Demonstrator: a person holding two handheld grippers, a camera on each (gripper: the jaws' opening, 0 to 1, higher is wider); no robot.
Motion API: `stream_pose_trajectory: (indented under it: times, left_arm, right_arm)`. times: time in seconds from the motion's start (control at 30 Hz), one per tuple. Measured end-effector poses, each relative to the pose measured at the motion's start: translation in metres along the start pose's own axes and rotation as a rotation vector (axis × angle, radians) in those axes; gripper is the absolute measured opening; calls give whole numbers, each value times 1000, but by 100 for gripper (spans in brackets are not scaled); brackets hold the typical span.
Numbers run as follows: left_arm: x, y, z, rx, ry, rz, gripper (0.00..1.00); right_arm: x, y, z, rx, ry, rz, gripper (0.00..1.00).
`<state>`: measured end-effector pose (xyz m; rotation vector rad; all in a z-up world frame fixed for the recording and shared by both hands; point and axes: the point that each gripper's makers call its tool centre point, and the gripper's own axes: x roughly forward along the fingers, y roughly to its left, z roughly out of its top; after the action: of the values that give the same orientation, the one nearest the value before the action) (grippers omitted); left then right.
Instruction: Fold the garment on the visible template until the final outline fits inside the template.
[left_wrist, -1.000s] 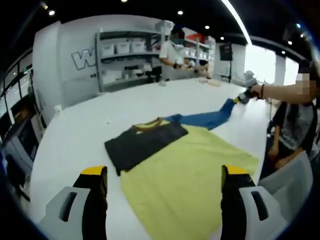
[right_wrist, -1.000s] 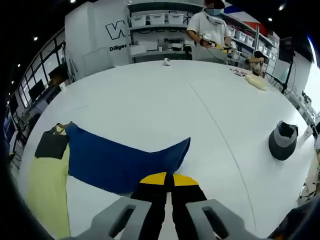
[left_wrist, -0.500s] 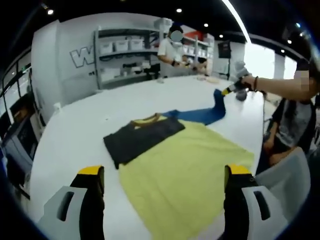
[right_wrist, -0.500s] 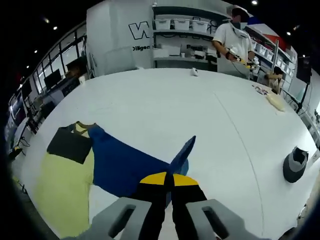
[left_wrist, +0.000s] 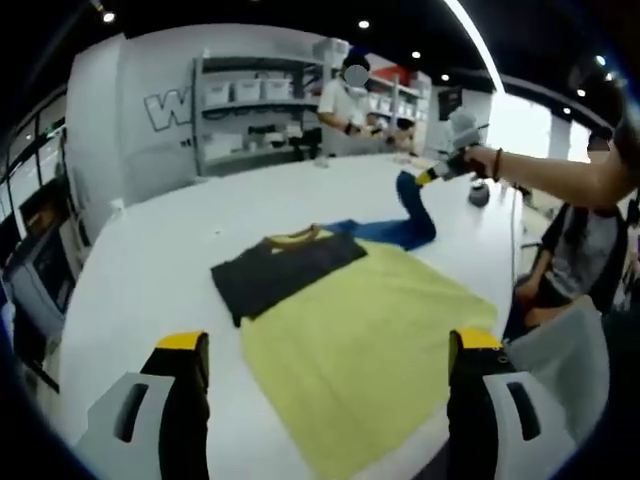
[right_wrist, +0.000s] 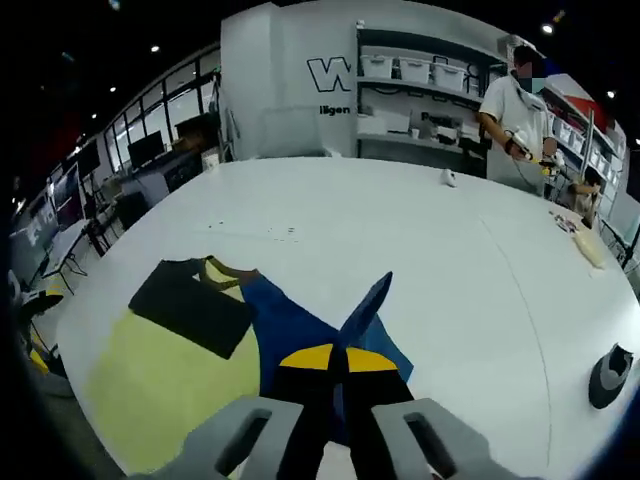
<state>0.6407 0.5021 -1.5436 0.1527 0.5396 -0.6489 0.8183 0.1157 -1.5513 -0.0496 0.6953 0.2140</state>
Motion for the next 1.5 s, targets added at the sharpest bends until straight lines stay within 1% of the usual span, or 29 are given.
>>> stream_pose_trajectory:
  times: [0.07, 0.17, 0.27, 0.33, 0.37, 0.43, 0.5, 0.57, 0.67, 0.7, 0.8, 0.87, 0.93, 1.0, 1.07, 1.1, 1.13, 1.27, 1.3, 1.33, 1.37, 1.4, 1.43, 1.47, 1.5]
  left_arm:
    - [-1, -2, -3, 2, 9, -14, 98]
    - [-3, -2, -8, -9, 23, -14, 99]
    - [-6, -4, -13, -8, 42, -24, 99]
    - [-9, -6, -15, 0, 51, -27, 99]
    - [-10, -6, -15, 2, 51, -26, 99]
    - [-13, -5, -17, 1, 53, -23, 99]
    - [-16, -5, -18, 3, 54, -19, 99]
    - [-18, -5, -19, 1, 54, -18, 99]
    - [-22, -3, -21, 0, 56, -8, 99]
    - [-24, -2, -22, -1, 57, -5, 99]
    - [-27, 0, -22, -5, 55, -4, 98]
    - [-30, 2, -22, -15, 45, -5, 98]
    - [-34, 5, -23, -20, 42, 0, 98]
    - [-36, 7, -24, -22, 43, 3, 98]
    - [-37, 9, -25, -25, 44, 5, 98]
    - [-38, 10, -26, -28, 44, 8, 98]
    - [-38, 10, -26, -29, 45, 10, 97]
    - [-39, 11, -28, -37, 44, 6, 97]
    - [-39, 12, -30, -35, 47, 4, 97]
    - [-39, 12, -30, -34, 48, 4, 97]
    - [-39, 11, -30, -33, 48, 2, 97]
    - [-39, 11, -30, -34, 48, -1, 97]
    - [-38, 10, -30, -34, 49, -4, 97]
    - [-38, 10, -30, -34, 50, -4, 97]
    - [-37, 10, -30, -33, 51, -6, 97]
  right_arm:
    - [2, 10, 4, -7, -5, 12, 0]
    - [7, 24, 8, -24, -6, 36, 0]
    - [11, 50, 13, -45, -8, 68, 0]
    - [13, 60, 15, -52, -9, 83, 0]
    - [16, 72, 18, -66, -8, 104, 0]
    - [24, 80, 24, -77, -9, 123, 0]
    - [25, 97, 27, -95, -12, 143, 0]
    - [26, 100, 28, -96, -13, 147, 0]
    - [28, 115, 35, -97, -22, 168, 0]
    - [31, 124, 39, -107, -23, 181, 0]
    - [33, 136, 45, -129, -29, 195, 0]
    - [31, 148, 47, -140, -33, 206, 0]
    - [35, 168, 55, -150, -45, 235, 0]
    - [35, 181, 57, -160, -45, 250, 0]
    - [40, 187, 60, -169, -48, 263, 0]
    - [40, 196, 63, -173, -51, 274, 0]
    - [40, 198, 63, -173, -53, 275, 0]
    - [43, 214, 75, -154, -80, 296, 0]
    - [42, 224, 75, -154, -81, 305, 0]
    - [41, 227, 74, -155, -82, 306, 0]
    - [46, 234, 76, -177, -83, 309, 0]
    - [47, 235, 77, -180, -83, 309, 0]
    - [44, 244, 75, -192, -84, 313, 0]
    - [44, 247, 74, -197, -83, 315, 0]
    - [48, 254, 74, -213, -77, 322, 0]
